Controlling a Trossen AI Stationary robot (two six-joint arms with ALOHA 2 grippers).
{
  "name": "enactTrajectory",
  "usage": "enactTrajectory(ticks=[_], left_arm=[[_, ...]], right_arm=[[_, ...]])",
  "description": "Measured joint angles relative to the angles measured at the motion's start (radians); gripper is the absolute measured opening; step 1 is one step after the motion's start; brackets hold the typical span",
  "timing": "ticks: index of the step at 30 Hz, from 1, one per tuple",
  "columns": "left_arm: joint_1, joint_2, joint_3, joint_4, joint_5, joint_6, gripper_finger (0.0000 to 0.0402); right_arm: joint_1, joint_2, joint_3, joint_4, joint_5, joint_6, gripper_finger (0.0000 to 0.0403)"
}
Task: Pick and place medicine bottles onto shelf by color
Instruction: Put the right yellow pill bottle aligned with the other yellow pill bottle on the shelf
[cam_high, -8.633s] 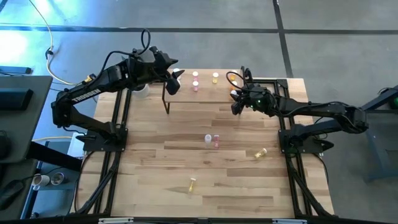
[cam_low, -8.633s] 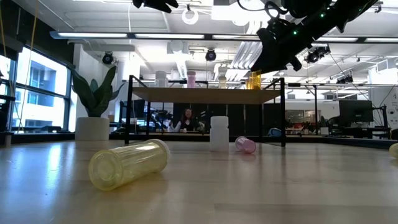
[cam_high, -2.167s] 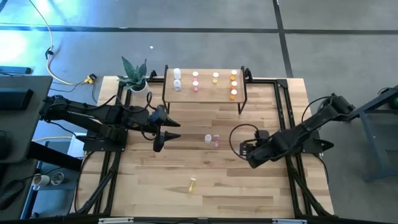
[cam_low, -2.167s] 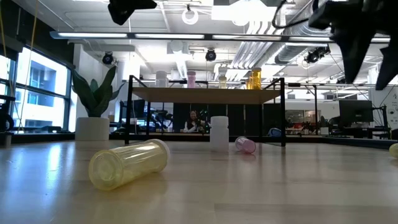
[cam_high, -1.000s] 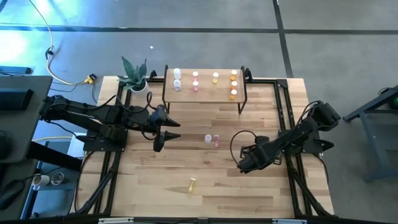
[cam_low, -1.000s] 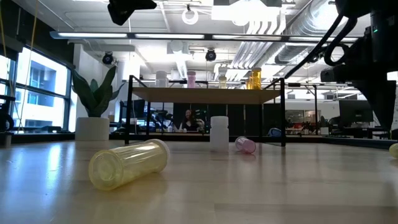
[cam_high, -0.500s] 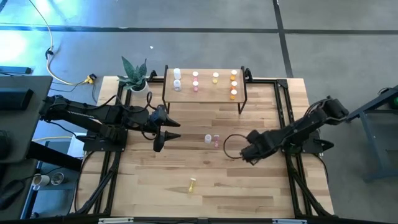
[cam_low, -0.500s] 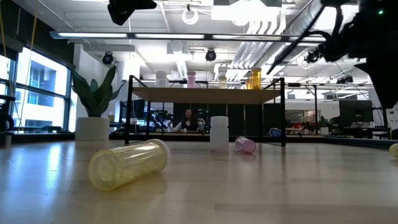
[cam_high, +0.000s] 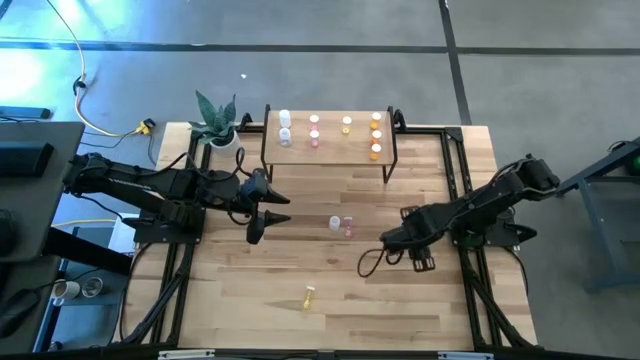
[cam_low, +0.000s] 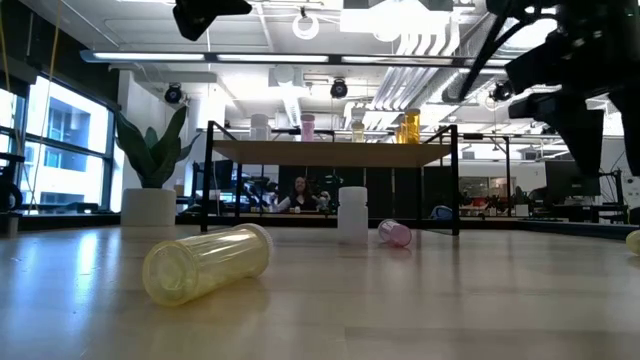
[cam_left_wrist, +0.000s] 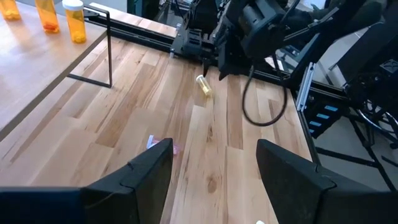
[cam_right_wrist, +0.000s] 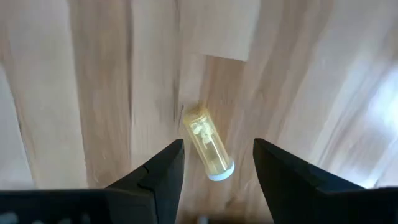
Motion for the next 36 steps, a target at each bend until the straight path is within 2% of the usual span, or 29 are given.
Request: enactTrajectory(ticks=[10, 21, 28, 36], left_arm=[[0.0, 0.0, 0.0, 0.0, -0.001, -0.026, 0.022], [0.0, 0.0, 0.0, -0.001, -0.007, -0.027, 0.022], [0.0, 0.0, 0.0, -0.001, -0.011, -0.027, 0.022], [0.0, 0.0, 0.0, -0.001, -0.013, -0.027, 0.022]], right_arm=[[0.005, 0.005, 0.0, 0.028, -0.001, -0.128, 0.0184], [0.013, 0.007, -0.135, 0.082, -0.042, -0.123, 0.0183], [0.014, 0.007, -0.201, 0.192, -0.035, -0.136, 0.0183], [0.014, 0.007, -0.229, 0.278, -0.036, -0.139, 0.0183]])
